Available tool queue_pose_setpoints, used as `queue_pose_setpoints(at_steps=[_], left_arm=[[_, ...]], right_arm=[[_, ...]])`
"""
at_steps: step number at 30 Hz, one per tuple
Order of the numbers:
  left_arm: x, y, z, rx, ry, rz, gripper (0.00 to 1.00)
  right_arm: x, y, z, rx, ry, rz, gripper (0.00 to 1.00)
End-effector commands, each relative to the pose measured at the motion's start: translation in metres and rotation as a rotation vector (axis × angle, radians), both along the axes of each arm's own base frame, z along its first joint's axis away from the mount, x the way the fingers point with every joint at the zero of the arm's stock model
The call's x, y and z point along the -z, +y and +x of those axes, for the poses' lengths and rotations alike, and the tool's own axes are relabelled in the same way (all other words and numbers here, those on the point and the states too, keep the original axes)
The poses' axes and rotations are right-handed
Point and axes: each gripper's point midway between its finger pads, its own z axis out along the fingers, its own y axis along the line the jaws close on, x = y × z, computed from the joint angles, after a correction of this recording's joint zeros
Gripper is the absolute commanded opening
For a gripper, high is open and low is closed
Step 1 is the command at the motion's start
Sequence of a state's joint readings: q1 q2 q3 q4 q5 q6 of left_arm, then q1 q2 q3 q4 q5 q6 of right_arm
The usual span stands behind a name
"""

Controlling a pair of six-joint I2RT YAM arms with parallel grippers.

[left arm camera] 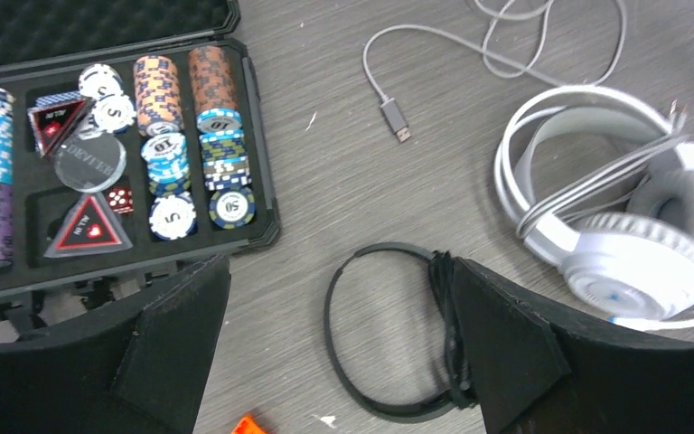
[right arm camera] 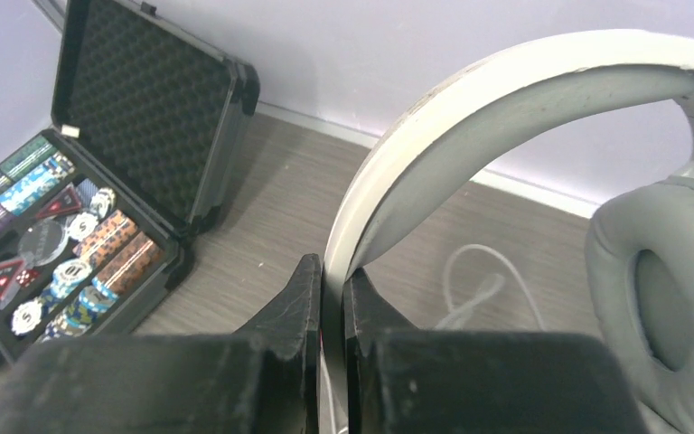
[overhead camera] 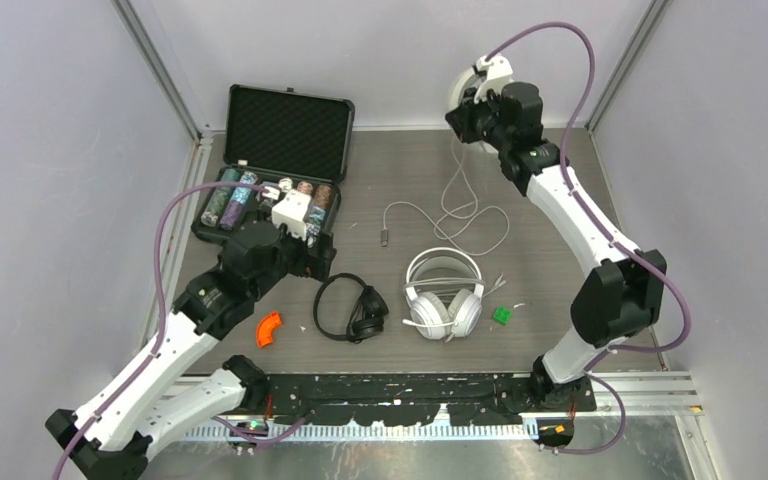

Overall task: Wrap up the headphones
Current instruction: Pick up the headphones from the center of the board.

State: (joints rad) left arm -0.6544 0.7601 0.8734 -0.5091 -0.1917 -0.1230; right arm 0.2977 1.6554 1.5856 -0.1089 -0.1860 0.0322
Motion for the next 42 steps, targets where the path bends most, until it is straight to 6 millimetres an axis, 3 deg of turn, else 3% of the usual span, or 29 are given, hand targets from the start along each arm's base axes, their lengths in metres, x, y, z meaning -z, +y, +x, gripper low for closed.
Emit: queue_pose_setpoints(at_steps=[1, 10, 15, 20, 30, 33, 35, 42], left_arm=[[-0.060, -0.014, 0.015, -0.070, -0.041, -0.192, 0.94], [-0.154, -0.055, 0.047, -0.037, -0.015, -0.319, 0.94], [-0.185, -0.083, 0.066, 0.047, 0.000, -0.387, 0.98], [-0.191, -0.114, 0.077, 0.200, 0.050, -0.472, 1.00], [-0.193, -0.135, 0.091, 0.308, 0.007, -0.556, 1.00], [-0.181, -0.139, 0.098, 0.305, 0.022, -0.545, 1.00], [-0.173, -0.139, 0.100, 0.299, 0.033, -0.535, 0.98], [-0.159, -0.148, 0.110, 0.313, 0.080, -0.556, 0.76]], right_arm=[[-0.085, 0.005, -0.035, -0.056, -0.287, 0.104, 0.00], [-0.071, 0.032, -0.107, -0.275, -0.508, -0.048, 0.00], [-0.063, 0.058, -0.143, -0.339, -0.564, -0.162, 0.00], [-0.070, 0.074, -0.169, -0.376, -0.605, -0.154, 0.00], [-0.076, 0.105, -0.194, -0.440, -0.636, -0.171, 0.00], [-0.079, 0.109, -0.197, -0.445, -0.641, -0.163, 0.00], [-0.080, 0.110, -0.197, -0.445, -0.641, -0.162, 0.00], [-0.070, 0.112, -0.197, -0.451, -0.632, -0.165, 0.00]])
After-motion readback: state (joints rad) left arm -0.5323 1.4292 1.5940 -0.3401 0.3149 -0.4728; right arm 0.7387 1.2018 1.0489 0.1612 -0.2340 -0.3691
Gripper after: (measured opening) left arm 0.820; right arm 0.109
